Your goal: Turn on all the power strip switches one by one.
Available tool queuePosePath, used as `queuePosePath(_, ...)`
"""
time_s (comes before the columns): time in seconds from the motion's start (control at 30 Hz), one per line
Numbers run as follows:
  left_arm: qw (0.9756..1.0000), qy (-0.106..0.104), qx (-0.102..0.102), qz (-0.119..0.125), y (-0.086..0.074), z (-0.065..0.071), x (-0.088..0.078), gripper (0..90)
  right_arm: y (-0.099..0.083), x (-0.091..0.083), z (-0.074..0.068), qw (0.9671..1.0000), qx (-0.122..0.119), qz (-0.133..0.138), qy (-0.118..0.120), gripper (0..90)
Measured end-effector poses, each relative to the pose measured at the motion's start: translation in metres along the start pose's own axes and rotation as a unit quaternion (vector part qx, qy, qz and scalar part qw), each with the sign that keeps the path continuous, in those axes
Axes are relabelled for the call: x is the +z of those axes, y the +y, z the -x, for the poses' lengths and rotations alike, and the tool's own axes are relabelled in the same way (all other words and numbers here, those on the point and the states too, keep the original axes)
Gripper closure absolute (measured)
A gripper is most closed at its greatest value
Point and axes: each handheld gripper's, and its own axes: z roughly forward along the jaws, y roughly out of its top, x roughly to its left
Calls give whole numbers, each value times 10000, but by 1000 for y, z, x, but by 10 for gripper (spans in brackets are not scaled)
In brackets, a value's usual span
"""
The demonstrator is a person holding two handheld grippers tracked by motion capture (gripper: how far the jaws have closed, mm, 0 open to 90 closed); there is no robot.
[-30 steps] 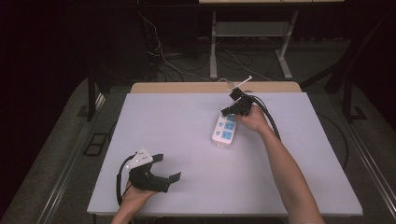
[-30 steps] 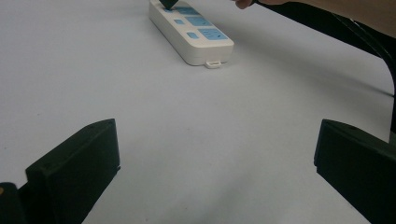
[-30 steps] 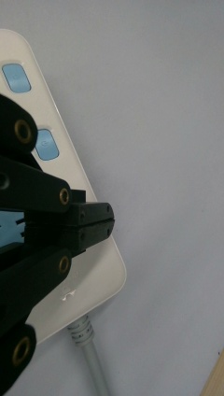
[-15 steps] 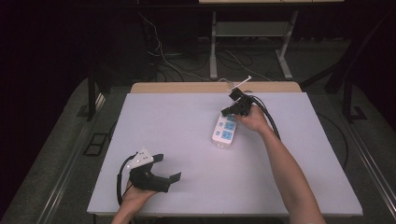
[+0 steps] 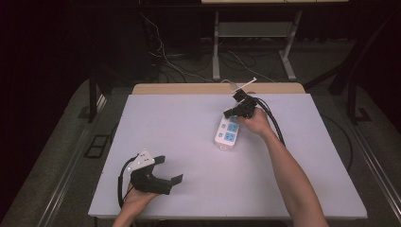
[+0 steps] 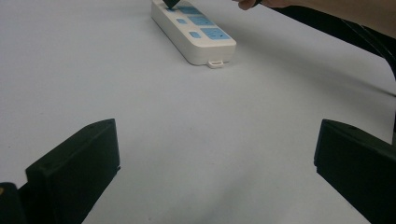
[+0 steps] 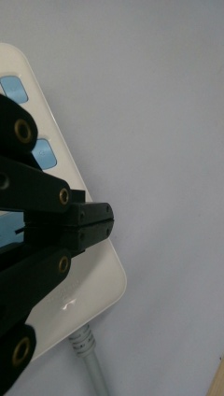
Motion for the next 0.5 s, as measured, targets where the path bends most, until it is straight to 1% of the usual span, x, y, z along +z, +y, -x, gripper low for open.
queuePosePath(0.07, 10000, 6, 8, 1, 0, 0, 0, 0, 0, -2, -1, 10000, 9, 23, 15, 900)
queuePosePath(0.13, 10000, 1, -3, 9, 0, 0, 0, 0, 1, -4, -3, 10000, -29, 47, 18, 899)
queuePosePath(0.33, 10000, -9, 23, -1, 0, 1, 0, 0, 1, -20, -9, 9998, -126, 123, -4, 896)
queuePosePath(0.43, 10000, -4, 26, -1, 0, 2, 0, 0, -1, -30, -13, 9998, -145, 168, -7, 842)
queuePosePath(0.47, 10000, -4, 28, 0, 0, 2, 0, 0, -3, -36, -15, 9996, -179, 208, -60, 793)
queuePosePath(0.5, 10000, -2, 28, 2, 0, 3, 0, 0, -3, -36, -15, 9996, -179, 208, -60, 793)
